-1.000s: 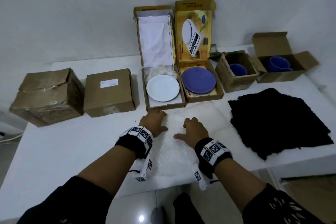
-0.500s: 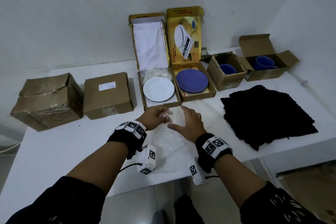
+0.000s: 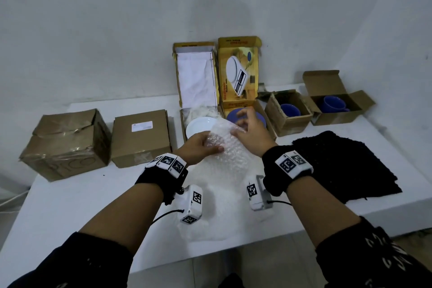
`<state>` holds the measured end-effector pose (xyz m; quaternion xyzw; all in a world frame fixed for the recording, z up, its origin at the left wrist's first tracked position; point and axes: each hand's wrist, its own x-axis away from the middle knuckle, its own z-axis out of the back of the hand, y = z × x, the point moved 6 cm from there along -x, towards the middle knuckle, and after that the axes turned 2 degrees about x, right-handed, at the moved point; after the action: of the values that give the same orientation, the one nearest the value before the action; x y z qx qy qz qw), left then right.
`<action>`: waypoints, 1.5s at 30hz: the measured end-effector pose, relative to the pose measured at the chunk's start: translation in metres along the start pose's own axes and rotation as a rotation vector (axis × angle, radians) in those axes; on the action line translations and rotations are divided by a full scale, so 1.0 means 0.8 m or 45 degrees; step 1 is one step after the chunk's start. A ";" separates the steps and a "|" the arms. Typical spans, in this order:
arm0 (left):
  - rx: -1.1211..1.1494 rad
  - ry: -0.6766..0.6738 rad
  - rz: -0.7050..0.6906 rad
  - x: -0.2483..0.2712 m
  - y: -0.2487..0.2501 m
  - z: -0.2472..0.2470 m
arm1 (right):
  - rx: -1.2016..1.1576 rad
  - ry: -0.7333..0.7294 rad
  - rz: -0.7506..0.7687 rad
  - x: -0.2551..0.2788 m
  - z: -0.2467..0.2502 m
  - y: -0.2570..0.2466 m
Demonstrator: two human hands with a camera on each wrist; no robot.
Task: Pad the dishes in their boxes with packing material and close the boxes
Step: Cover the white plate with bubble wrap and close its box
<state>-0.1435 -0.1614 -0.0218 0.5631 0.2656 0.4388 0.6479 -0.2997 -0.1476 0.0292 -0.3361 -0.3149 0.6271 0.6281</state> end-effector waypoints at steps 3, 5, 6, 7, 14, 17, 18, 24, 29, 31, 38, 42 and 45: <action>0.083 0.138 0.013 -0.003 0.011 0.010 | 0.391 0.176 0.193 -0.006 0.017 -0.010; 0.149 0.159 0.003 -0.005 0.018 0.015 | 0.418 -0.041 0.211 -0.009 0.003 -0.002; 0.180 0.148 0.005 -0.007 0.020 0.017 | 0.403 -0.175 0.181 -0.011 -0.007 0.006; 0.198 0.139 0.014 -0.009 0.022 0.019 | 0.407 -0.277 0.156 -0.013 -0.016 0.012; -0.434 0.630 -0.038 -0.027 0.019 0.064 | 0.331 -0.159 0.166 -0.053 -0.028 0.005; -0.131 0.451 0.145 -0.039 0.002 0.061 | 0.223 -0.197 0.194 -0.072 -0.029 -0.002; -0.003 0.360 0.183 -0.043 -0.003 0.057 | 0.182 -0.258 0.211 -0.076 -0.034 -0.005; 0.181 0.430 0.208 -0.061 -0.022 0.069 | 0.148 -0.561 0.113 -0.106 -0.054 0.015; 0.379 0.516 0.169 -0.072 -0.035 0.064 | -0.007 -0.690 -0.076 -0.123 -0.068 0.041; 0.328 0.594 0.156 -0.072 -0.043 0.067 | -0.132 -0.692 -0.115 -0.128 -0.073 0.047; -0.160 0.619 0.169 -0.072 -0.073 0.071 | 0.486 -0.682 0.183 -0.161 -0.093 0.063; -0.663 0.583 0.239 -0.061 -0.084 0.069 | 1.056 -0.887 0.263 -0.158 -0.115 0.074; -0.840 0.521 0.159 -0.053 -0.083 0.057 | 1.153 -0.926 0.308 -0.154 -0.130 0.078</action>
<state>-0.1073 -0.2196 -0.0816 0.2405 0.1994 0.6424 0.6998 -0.2526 -0.2741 -0.0788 0.1682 -0.1705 0.8412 0.4848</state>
